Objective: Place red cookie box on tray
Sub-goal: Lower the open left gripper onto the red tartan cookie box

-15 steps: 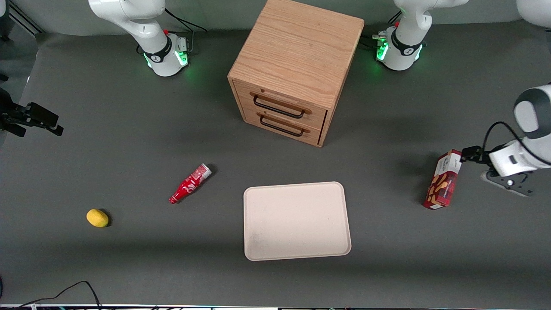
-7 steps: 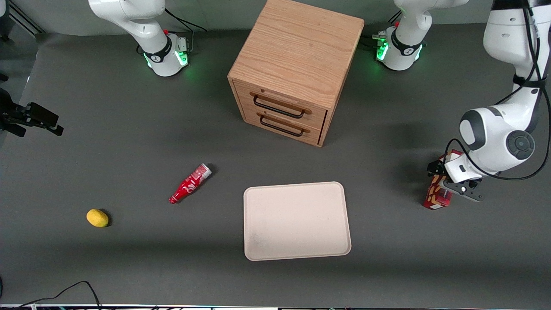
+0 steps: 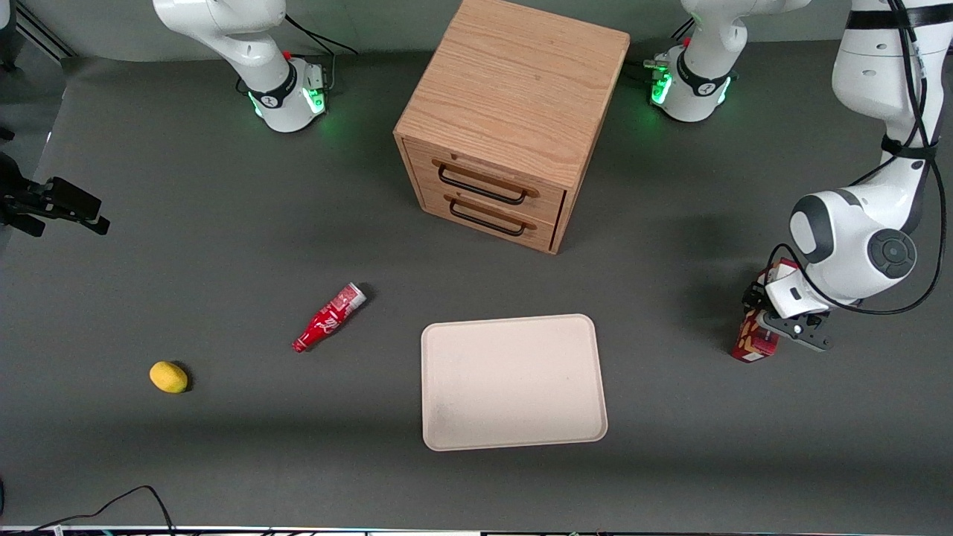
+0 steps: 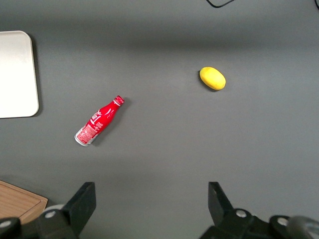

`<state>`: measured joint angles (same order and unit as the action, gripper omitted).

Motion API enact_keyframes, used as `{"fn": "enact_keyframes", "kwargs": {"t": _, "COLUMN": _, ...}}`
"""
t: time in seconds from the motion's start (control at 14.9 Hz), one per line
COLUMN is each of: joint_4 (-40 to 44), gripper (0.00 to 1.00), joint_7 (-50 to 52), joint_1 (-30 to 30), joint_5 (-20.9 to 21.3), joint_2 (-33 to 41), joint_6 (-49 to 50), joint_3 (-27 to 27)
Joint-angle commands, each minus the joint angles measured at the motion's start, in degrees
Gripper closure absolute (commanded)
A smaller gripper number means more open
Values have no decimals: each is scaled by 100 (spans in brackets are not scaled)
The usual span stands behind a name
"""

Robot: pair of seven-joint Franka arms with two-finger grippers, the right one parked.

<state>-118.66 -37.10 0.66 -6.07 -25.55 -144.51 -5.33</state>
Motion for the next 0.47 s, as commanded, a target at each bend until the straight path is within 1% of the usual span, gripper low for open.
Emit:
{"fn": "enact_keyframes", "kwargs": {"t": 0.0, "joint_4": -9, "gripper": 100, "joint_7": -166, "joint_1": 4, "joint_5": -105, "joint_2": 23, "joint_6": 37, "joint_3": -12}}
{"fn": "enact_keyframes", "kwargs": {"t": 0.2, "joint_4": 88, "gripper": 100, "joint_7": -166, "joint_1": 4, "joint_5": -131, "joint_2": 93, "joint_6": 203, "joint_3": -20}}
{"fn": "enact_keyframes", "kwargs": {"t": 0.4, "joint_4": 631, "gripper": 100, "joint_7": -149, "joint_1": 13, "joint_5": -184, "joint_2": 330, "joint_6": 1307, "joint_3": -56}}
